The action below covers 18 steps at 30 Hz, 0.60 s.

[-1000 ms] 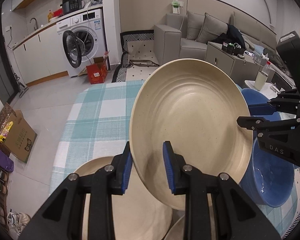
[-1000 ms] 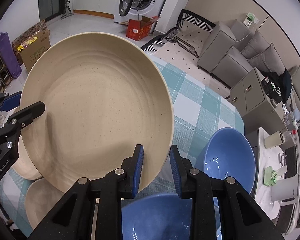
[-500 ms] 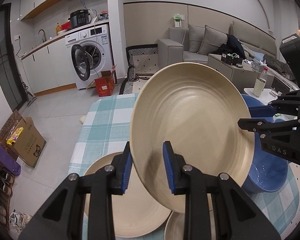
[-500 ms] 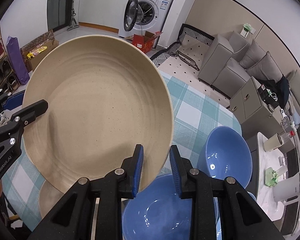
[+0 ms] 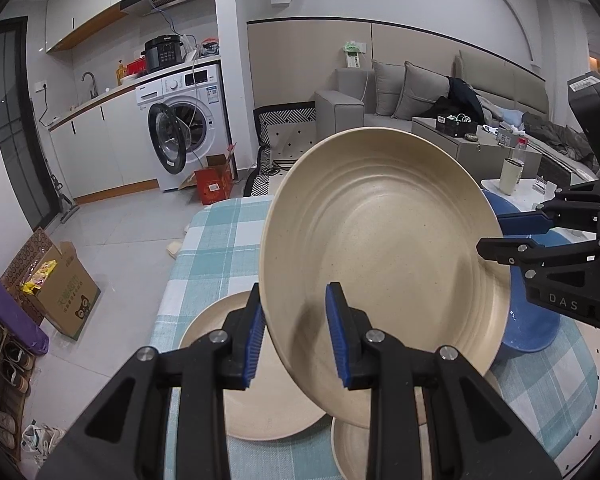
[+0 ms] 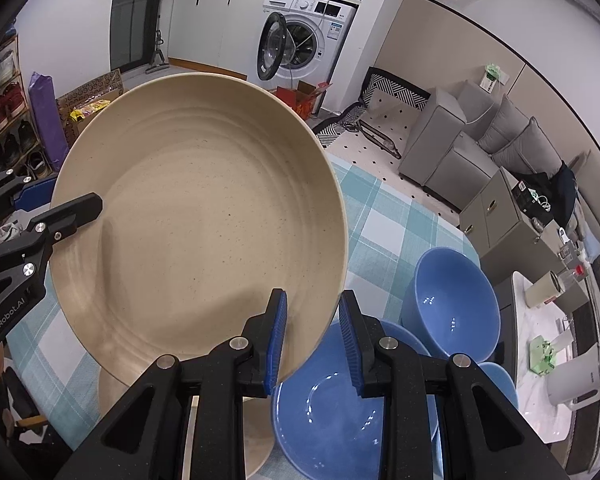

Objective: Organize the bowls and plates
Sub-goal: 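Carry the cream plate with the right gripper over the other cream plate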

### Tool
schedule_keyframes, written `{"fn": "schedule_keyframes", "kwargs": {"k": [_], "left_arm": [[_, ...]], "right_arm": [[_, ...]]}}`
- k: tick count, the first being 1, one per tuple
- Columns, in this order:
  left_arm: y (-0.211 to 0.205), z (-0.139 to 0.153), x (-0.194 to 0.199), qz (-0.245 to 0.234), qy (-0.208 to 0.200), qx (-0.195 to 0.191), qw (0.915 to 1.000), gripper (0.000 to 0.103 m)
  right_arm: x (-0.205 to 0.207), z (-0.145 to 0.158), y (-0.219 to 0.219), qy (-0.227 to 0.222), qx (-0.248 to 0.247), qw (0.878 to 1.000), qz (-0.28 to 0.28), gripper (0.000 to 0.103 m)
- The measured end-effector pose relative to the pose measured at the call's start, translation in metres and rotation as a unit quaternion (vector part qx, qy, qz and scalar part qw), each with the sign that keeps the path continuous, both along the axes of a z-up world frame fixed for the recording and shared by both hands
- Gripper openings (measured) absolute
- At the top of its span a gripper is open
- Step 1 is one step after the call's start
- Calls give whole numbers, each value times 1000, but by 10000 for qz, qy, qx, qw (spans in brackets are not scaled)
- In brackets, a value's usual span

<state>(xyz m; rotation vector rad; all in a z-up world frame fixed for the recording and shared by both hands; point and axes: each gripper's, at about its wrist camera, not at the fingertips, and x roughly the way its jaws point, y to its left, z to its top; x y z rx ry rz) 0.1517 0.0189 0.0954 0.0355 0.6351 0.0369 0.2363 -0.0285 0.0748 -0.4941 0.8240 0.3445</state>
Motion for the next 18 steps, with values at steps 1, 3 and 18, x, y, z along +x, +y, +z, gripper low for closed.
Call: {"fn": "schedule_keyframes", "kwargs": {"k": [1,3,18], "left_arm": [[0,0,-3,-1,-13,11,10000,28],[0,-1,-7,-12,-14,-8,10000,28],[-2,-21,-31,-13,160,-14,9999,28]], "right_arm": [[-2,0,-1,-9,10,10000,12,27],[-10,1,-1,-35,22,10000,38,27],[-45,-13,-6,6,165,9998,136,27]]}}
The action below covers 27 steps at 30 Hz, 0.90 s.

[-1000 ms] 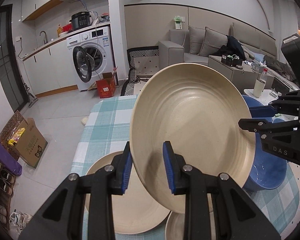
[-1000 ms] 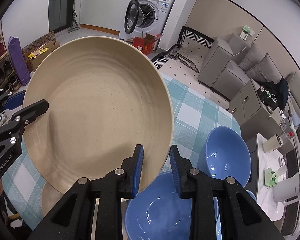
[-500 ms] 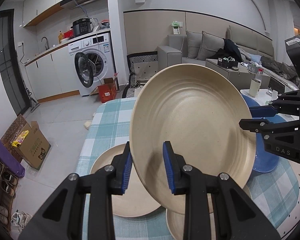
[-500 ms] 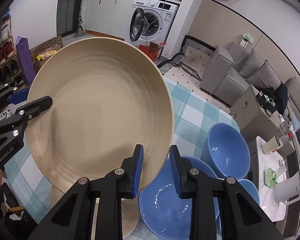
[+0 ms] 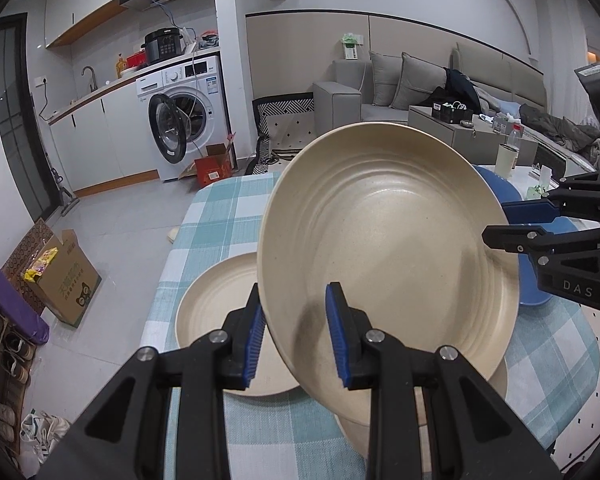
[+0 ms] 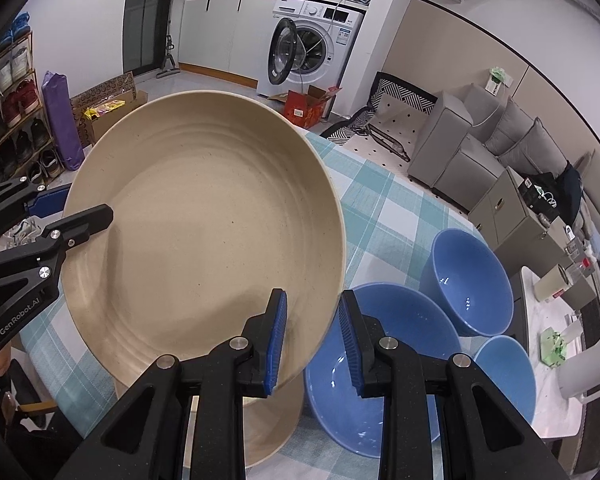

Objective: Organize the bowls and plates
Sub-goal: 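Carry the cream plate with the right gripper over the other cream plate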

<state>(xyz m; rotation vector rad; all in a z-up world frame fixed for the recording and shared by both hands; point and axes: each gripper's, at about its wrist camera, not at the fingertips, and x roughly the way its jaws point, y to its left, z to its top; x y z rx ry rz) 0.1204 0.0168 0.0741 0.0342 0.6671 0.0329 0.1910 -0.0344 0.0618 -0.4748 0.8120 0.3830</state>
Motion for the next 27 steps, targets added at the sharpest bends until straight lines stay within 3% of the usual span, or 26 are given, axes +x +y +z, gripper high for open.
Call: {"fn": "schedule_keyframes", "kwargs": {"k": [27], "left_arm": [[2,-52,-14,-70,485,-92,9988,28]], "right_arm": [[-19,-63,-5,441,-77,9990,74,27]]}}
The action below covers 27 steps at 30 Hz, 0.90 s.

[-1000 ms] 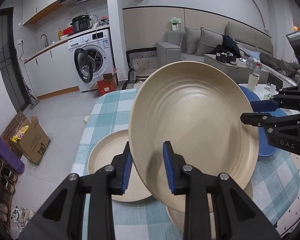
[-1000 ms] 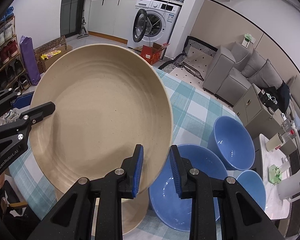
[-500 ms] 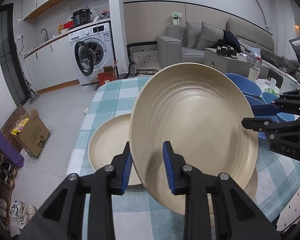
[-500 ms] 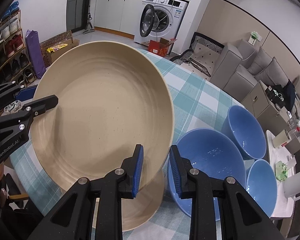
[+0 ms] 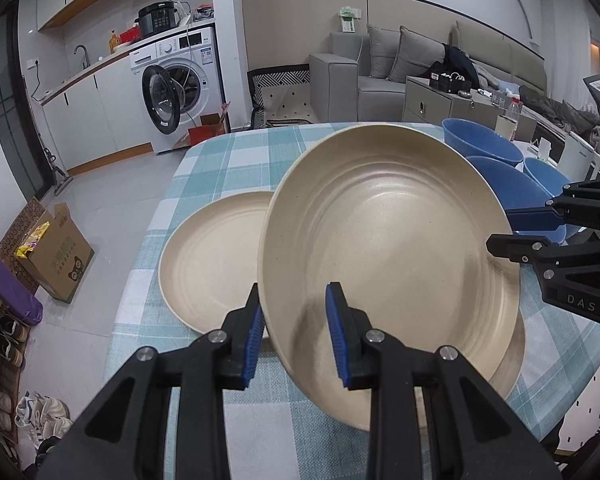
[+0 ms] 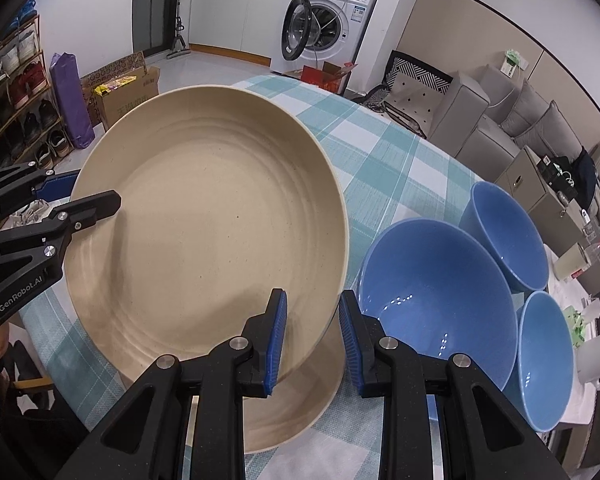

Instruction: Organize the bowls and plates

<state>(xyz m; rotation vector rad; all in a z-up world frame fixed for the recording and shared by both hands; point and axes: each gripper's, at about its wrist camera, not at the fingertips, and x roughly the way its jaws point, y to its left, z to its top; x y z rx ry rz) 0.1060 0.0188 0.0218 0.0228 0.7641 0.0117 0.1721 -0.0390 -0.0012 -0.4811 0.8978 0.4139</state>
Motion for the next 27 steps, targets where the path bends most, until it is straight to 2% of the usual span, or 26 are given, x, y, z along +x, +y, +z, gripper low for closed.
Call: {"fn": "schedule_keyframes", "kwargs": {"k": [9,27], "left_arm": [[-3,-12,2,-65,142,1,9999,28],[-14,-31,11,-220,446,16,9988,28]], "right_arm": [[-4,-18,-2,121,-100,9999,-7,27],[-5,-34,-13,276,-255,9993,-21,27]]}}
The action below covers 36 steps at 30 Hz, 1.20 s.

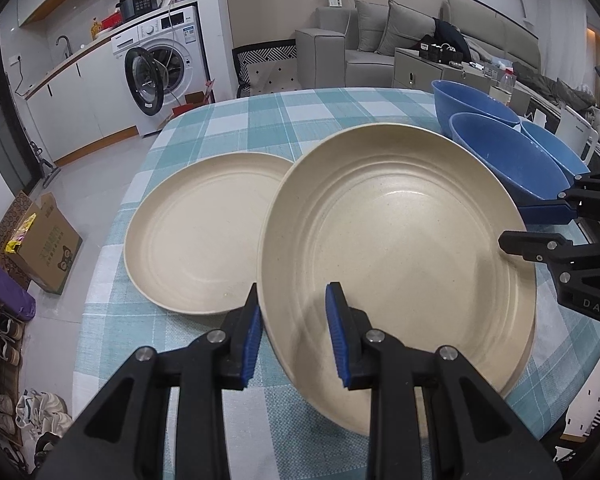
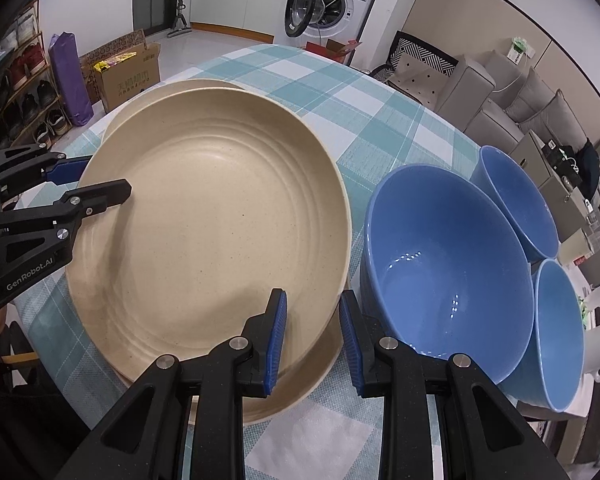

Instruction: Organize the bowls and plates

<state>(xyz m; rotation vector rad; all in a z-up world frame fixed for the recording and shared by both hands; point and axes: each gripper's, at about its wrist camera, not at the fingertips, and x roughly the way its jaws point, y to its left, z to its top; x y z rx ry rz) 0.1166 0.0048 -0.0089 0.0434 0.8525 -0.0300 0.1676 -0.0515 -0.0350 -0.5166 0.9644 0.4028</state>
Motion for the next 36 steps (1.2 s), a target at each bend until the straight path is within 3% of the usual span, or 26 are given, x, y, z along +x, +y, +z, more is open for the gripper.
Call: {"fn": "schedule_keyframes", "kwargs": {"k": [36], "left_arm": [[-27,-20,17,-300,351,334,9984,32]], "right_arm": [[-17,-28,-16,256,-458,9986,-44,27]]}}
